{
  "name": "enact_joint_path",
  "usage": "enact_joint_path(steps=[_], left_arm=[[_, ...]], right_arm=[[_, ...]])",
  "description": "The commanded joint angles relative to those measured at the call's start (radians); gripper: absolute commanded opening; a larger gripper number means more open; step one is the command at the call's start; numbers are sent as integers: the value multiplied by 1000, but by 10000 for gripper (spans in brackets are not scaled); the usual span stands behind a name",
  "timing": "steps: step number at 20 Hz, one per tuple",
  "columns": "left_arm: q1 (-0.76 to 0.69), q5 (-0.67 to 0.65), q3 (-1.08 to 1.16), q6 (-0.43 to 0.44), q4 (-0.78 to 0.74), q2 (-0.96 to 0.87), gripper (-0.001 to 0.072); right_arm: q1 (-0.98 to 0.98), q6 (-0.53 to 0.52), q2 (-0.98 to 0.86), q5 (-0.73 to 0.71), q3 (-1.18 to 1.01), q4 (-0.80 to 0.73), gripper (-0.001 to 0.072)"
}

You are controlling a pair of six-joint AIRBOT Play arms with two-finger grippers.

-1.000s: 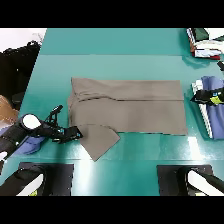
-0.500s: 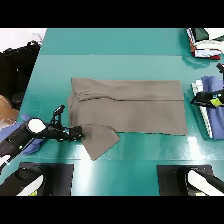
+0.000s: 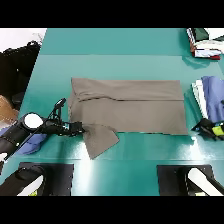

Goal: Fold the shirts.

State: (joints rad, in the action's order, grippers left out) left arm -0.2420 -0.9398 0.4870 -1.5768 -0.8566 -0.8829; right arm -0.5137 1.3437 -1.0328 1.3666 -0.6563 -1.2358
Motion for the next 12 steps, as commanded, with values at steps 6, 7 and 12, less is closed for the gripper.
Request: enact_joint_path(steps=[6, 7, 12], left_arm=[[0, 15, 10, 14, -8, 1, 25], [0, 14, 10, 13, -15, 1, 25], [0, -95, 17, 12, -67, 2, 23]], right_arm=[[-14, -71, -95, -159, 112, 245, 300], [7, -70, -96, -165, 97, 241, 294], [96, -70, -50, -118, 29, 127, 15]])
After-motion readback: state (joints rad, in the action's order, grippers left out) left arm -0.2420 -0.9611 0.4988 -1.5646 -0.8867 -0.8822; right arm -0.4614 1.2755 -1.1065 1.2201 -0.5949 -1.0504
